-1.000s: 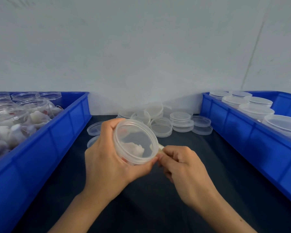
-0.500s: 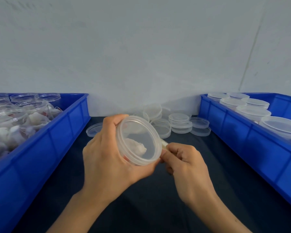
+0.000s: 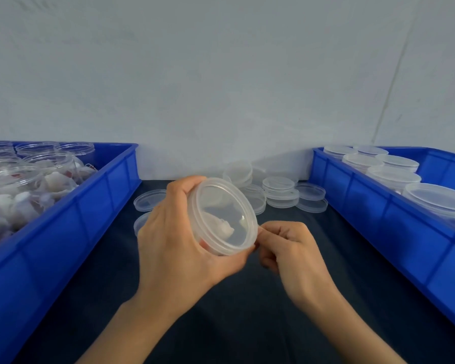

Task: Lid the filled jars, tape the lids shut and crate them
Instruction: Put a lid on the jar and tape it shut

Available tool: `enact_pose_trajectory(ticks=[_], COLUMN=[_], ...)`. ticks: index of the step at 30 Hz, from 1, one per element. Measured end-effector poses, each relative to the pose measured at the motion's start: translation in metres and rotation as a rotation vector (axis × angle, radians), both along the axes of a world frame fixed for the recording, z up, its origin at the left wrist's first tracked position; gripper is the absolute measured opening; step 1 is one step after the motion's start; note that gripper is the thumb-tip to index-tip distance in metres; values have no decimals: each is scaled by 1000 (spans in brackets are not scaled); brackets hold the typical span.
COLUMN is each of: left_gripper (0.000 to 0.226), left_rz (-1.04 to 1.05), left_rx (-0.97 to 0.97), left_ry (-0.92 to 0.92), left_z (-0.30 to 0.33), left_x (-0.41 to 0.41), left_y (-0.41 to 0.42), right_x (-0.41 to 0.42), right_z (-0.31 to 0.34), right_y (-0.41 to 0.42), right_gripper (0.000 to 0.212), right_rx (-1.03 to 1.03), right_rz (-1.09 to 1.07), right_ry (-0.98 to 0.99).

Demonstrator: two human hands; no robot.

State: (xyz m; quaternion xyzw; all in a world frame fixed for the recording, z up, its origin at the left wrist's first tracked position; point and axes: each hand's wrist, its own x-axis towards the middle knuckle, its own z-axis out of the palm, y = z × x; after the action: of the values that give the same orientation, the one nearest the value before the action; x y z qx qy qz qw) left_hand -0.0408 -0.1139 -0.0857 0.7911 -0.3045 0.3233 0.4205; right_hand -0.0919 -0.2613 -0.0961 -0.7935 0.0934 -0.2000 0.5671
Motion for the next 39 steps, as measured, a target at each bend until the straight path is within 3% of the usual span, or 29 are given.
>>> enact_pose_trajectory(ticks=[5,12,17,22,29,39], left_gripper=[96,80,109,91,98,85], left_rz=[-226,-382,-283,-230,-161,-103], left_rx=[-161,-229,-170,-224,-212,-113], left_ry=[267,329,296,221,201,57], left_z=[-6,-13,-18,-18,-17,-6], left_x=[17,24,26,27,29,20], left_y=[8,9,2,5,5,3], right_x=[-1,-2,-2,-2,-5,-9], right_z=[0,0,-4,-7,-2,-2], right_y=[-3,2,8,5,8,15], right_gripper=[31,30,35,30,36,34], right_rx=[-75,37,81,-31,-222,-447], right_rz=[142,208,216,230,138,-29], right_ry=[-66,-26,-6,28,32,-20])
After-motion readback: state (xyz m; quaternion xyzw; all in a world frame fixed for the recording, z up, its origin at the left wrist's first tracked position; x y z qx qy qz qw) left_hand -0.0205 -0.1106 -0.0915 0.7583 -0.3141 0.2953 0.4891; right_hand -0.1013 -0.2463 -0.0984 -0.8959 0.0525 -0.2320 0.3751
